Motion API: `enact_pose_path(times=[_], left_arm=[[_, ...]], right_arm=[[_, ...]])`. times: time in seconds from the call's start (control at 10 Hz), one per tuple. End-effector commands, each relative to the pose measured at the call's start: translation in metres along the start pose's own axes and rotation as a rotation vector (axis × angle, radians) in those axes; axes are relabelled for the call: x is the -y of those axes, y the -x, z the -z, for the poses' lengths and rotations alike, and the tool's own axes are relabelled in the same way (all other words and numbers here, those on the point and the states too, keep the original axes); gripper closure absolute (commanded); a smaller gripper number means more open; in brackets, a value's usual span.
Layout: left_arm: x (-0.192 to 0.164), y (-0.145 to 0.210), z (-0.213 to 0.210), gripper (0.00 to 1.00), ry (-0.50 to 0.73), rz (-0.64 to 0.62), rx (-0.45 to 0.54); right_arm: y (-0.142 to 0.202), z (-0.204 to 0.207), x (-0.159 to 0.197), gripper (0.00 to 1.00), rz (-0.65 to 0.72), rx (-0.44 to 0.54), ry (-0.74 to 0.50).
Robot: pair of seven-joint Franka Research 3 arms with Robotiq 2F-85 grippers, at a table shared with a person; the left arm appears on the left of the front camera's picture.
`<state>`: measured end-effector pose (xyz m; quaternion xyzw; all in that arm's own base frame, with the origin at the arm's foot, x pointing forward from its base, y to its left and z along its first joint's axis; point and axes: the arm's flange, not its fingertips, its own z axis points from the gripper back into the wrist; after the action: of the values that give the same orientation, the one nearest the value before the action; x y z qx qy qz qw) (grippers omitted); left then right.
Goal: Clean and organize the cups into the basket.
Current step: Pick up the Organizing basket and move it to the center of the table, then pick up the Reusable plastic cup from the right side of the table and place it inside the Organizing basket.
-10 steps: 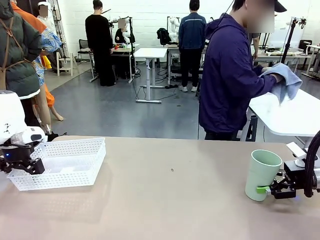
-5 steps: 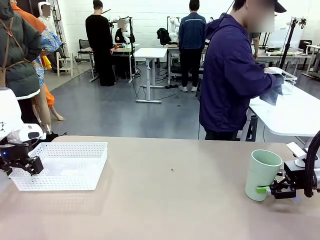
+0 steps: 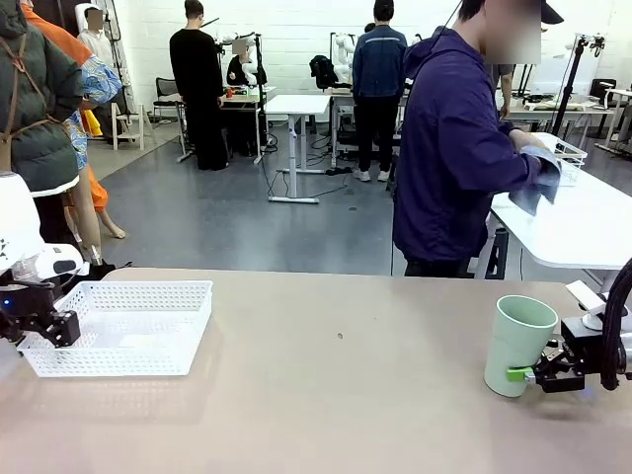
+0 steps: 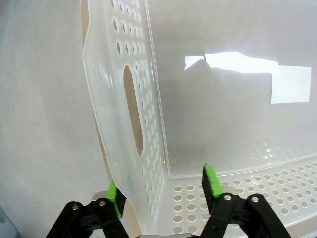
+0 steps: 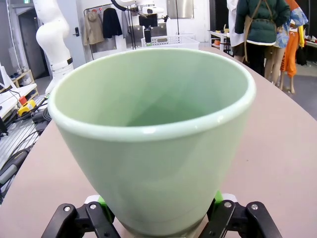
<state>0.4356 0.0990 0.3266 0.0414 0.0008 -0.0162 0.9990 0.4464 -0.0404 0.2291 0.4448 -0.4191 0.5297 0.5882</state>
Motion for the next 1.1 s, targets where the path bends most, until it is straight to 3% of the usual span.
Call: enact_pose_path(times=[0.0,0.1,0.2,0.3,0.4,0.5,0.6,0.7,1.0], left_arm=[[-0.001,0.003,-0.001,0.64,-0.013,-0.005,-0.020],[-0.001,0.003,-0.001,1.00,-0.013,-0.006,-0.022],[0.000,0.003,-0.001,1.00,-0.013,-0.010,-0.024],[0.000,0.002,-0.002,1.00,-0.012,-0.015,-0.027],[0.000,0.002,-0.001,1.00,-0.012,-0.014,-0.028],[0.002,0.002,-0.001,1.00,-0.015,-0.011,-0.027],[0.008,0.002,-0.002,1.00,0.003,-0.021,-0.013],[0.018,0.002,-0.009,1.00,0.022,-0.040,-0.018],[0.063,0.001,-0.035,1.00,0.058,-0.078,-0.034]], right_arm=[[0.012,-0.002,0.005,1.00,0.039,-0.020,0.020],[0.012,-0.002,0.005,1.00,0.041,-0.021,0.019],[0.012,-0.002,0.005,1.00,0.041,-0.021,0.017],[0.012,-0.002,0.005,0.77,0.040,-0.021,0.017],[0.012,-0.002,0.005,0.77,0.038,-0.021,0.016],[0.012,-0.002,0.004,1.00,0.036,-0.021,0.013],[0.007,-0.003,0.002,0.77,0.049,-0.010,0.029],[-0.009,-0.007,-0.008,1.00,0.050,0.013,0.024],[-0.096,-0.034,-0.052,1.00,0.022,0.007,0.123]])
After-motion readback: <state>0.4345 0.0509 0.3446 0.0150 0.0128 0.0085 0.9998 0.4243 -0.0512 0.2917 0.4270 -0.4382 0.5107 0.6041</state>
